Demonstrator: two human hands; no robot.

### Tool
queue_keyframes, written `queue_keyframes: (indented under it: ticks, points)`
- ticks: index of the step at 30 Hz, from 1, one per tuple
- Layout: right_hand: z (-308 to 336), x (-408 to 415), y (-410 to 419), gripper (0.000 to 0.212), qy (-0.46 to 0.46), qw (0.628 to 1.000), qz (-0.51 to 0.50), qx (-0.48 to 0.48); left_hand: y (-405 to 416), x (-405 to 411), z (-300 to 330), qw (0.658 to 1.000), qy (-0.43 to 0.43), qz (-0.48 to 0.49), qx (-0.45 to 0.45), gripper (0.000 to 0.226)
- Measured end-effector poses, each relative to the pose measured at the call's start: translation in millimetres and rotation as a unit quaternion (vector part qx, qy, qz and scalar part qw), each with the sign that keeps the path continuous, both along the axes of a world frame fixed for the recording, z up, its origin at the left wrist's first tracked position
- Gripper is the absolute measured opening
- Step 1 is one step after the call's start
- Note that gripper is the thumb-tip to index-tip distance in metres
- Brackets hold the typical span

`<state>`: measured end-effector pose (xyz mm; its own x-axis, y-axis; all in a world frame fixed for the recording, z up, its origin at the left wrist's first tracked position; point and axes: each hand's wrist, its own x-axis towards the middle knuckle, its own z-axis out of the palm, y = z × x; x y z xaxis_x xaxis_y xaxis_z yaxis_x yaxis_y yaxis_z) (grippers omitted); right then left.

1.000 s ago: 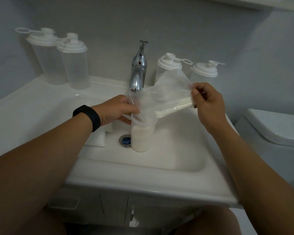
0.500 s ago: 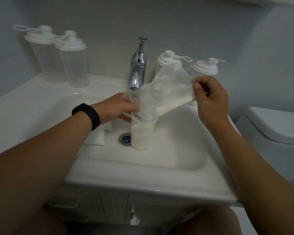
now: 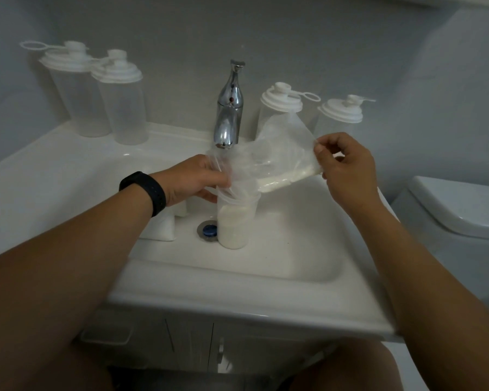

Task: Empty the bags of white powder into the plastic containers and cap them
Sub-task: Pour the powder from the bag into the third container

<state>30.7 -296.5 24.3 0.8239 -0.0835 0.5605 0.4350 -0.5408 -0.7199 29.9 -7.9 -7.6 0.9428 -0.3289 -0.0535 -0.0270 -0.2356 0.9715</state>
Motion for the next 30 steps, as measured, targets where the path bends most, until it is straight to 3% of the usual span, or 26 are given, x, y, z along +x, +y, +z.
queue_keyframes:
  ticks: [2,7,11,18,30]
  points:
    - [-1,1,-3,0.006,0.019,0.999,-0.016,-0.028,-1,0,1,1.0,0.004,0.003,-0.001,0.033]
    - [2,-2,-1,0.016,0.045,0.999,0.008,0.017,-1,-1,1,1.0,0.001,0.007,0.006,0.011]
    - [2,-3,-1,0.022,0.025,1.0,0.011,0.017,1,1,1,1.0,-0.006,0.011,0.0,0.013]
    - [8,-11,3,0.022,-0.048,0.997,0.012,0.056,1,2,0,1.0,-0.017,0.006,-0.005,0.046]
    - [11,-17,8,0.018,-0.113,0.992,0.015,0.059,1,2,-1,1.0,-0.024,0.003,-0.004,0.059]
